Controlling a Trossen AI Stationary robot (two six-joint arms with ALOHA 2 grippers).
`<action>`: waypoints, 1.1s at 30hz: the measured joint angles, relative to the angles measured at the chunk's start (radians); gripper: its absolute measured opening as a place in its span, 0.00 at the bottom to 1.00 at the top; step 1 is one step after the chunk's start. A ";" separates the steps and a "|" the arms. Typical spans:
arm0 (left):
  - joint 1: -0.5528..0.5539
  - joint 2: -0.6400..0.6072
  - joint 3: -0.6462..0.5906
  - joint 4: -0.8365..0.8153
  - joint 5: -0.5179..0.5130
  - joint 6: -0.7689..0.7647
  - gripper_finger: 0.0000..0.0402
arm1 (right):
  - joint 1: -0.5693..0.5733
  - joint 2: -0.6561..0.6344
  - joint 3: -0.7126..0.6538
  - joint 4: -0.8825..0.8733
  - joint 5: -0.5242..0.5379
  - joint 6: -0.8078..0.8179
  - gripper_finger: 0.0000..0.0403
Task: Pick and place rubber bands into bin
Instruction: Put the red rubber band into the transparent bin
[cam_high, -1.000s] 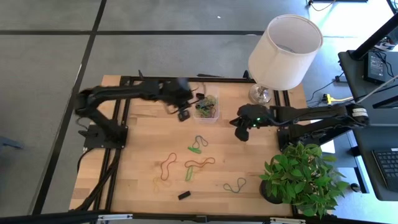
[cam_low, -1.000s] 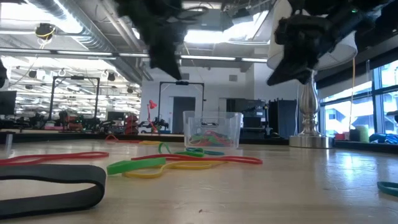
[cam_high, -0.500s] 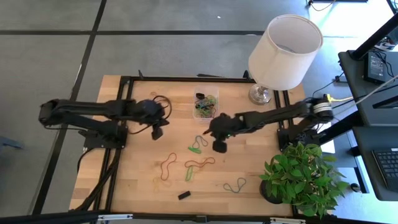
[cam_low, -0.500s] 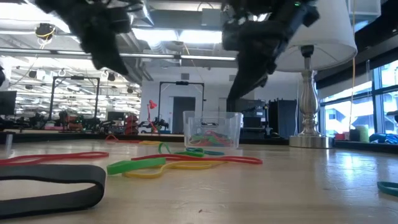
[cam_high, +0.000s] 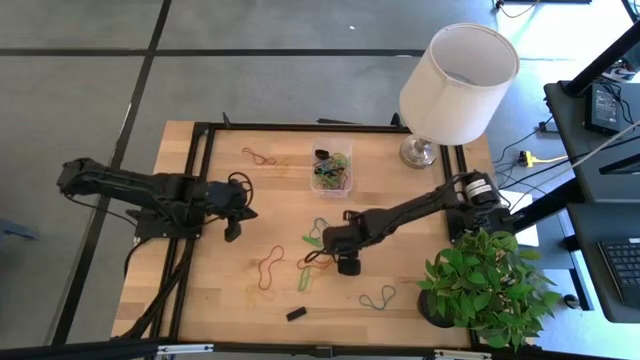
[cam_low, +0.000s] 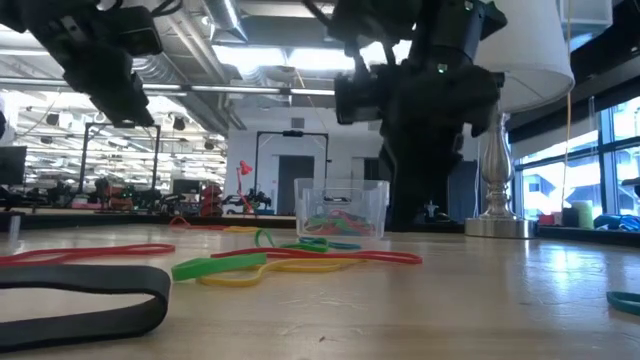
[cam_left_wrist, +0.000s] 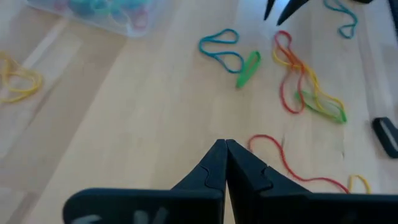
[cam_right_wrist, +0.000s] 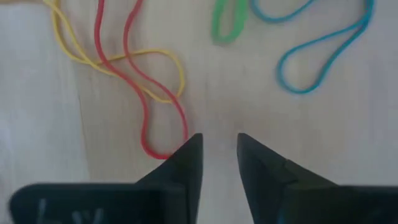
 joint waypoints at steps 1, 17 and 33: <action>-0.010 0.000 -0.001 0.008 0.000 -0.002 0.00 | 0.006 0.007 0.001 0.001 0.001 0.021 0.27; -0.085 -0.004 -0.003 0.012 -0.045 -0.017 0.00 | 0.030 0.024 -0.022 0.059 0.000 0.133 0.28; -0.085 -0.003 -0.003 0.029 -0.045 -0.026 0.00 | 0.057 0.066 -0.015 0.088 -0.001 0.132 0.03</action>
